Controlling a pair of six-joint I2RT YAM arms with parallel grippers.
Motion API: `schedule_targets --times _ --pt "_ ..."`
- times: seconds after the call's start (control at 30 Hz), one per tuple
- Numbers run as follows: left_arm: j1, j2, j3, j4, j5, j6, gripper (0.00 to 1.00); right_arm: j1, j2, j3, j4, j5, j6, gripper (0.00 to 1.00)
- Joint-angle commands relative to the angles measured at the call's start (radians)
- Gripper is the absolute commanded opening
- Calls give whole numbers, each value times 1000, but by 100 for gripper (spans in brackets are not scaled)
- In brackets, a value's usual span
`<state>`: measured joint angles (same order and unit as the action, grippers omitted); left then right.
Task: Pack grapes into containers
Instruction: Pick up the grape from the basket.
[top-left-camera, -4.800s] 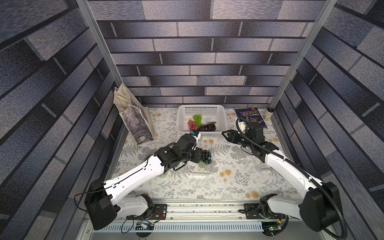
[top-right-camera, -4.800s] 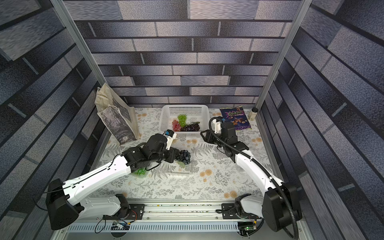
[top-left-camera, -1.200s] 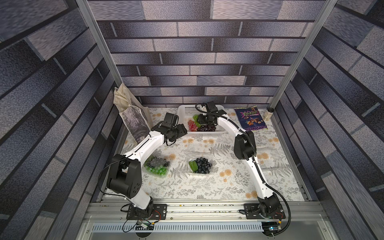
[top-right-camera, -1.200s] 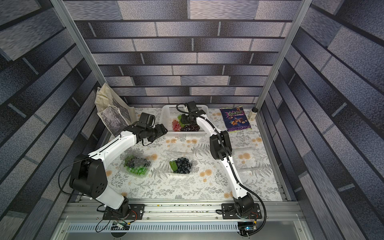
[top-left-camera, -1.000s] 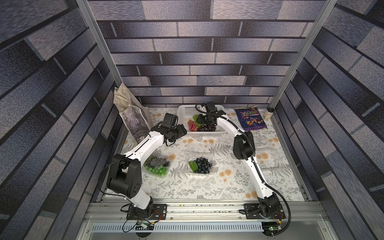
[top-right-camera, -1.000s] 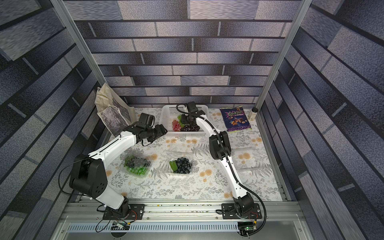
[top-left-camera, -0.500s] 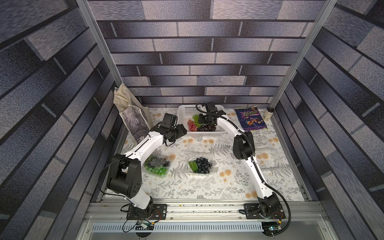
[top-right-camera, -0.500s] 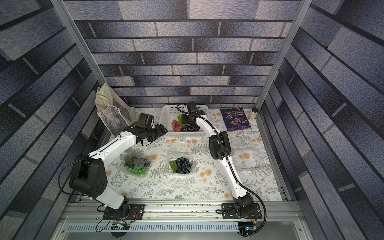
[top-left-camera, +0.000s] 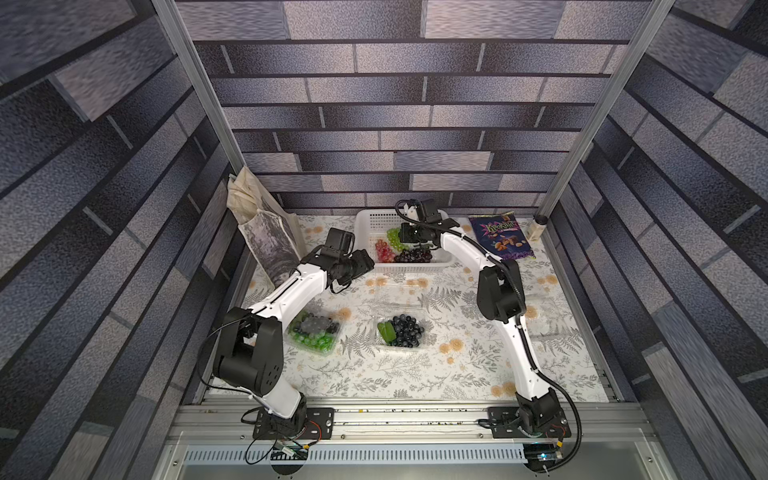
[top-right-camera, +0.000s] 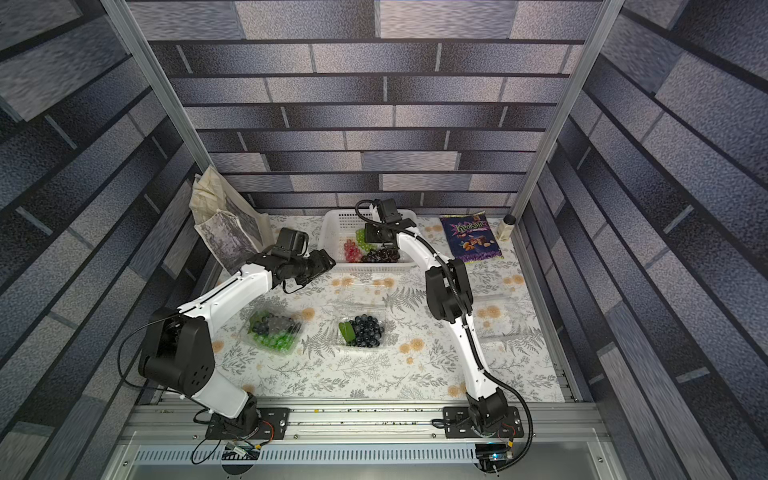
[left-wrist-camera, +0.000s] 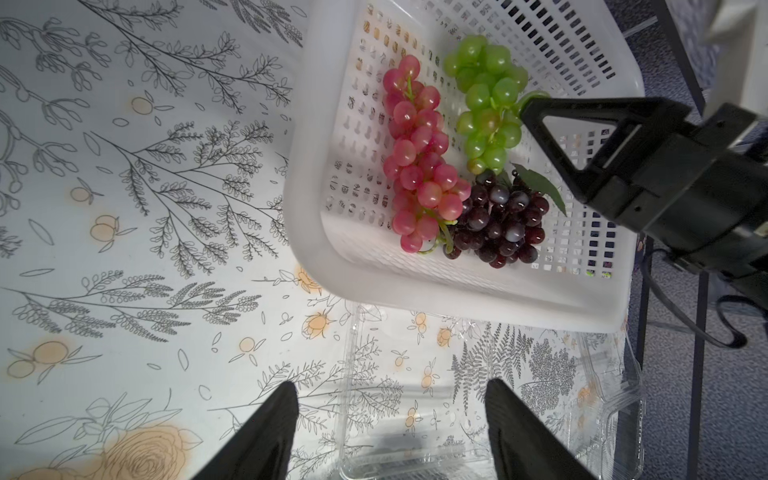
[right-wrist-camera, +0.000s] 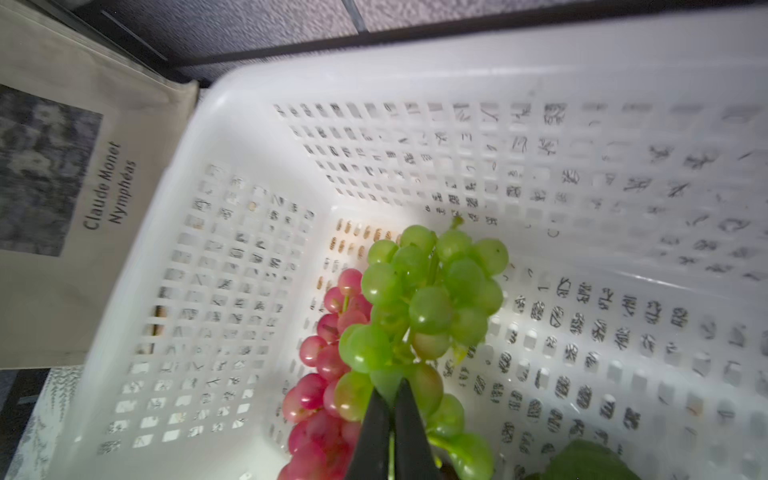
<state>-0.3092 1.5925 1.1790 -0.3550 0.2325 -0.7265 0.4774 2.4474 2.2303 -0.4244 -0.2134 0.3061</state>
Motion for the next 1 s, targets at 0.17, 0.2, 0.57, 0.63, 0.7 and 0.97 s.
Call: schedule_targets --times 0.17,0.2,0.57,0.63,0.7,0.97 --pt "6 -45 -10 -7 -4 -6 73 2 -147 -37 26 -39 -23 0" --pt "7 -51 -9 -10 -6 -5 73 2 -161 -43 24 -43 -28 0" --pt "11 -153 -18 -53 -36 -3 74 3 -390 -208 16 -116 -59 0" --pt "11 -180 -22 -67 -43 -4 74 8 -461 -265 21 -129 -62 0" --pt "11 -212 -26 -88 -57 -9 74 16 -525 -328 21 -132 -69 0" --pt "2 -337 -79 -141 -91 -16 75 109 -792 -630 31 -97 -100 0"
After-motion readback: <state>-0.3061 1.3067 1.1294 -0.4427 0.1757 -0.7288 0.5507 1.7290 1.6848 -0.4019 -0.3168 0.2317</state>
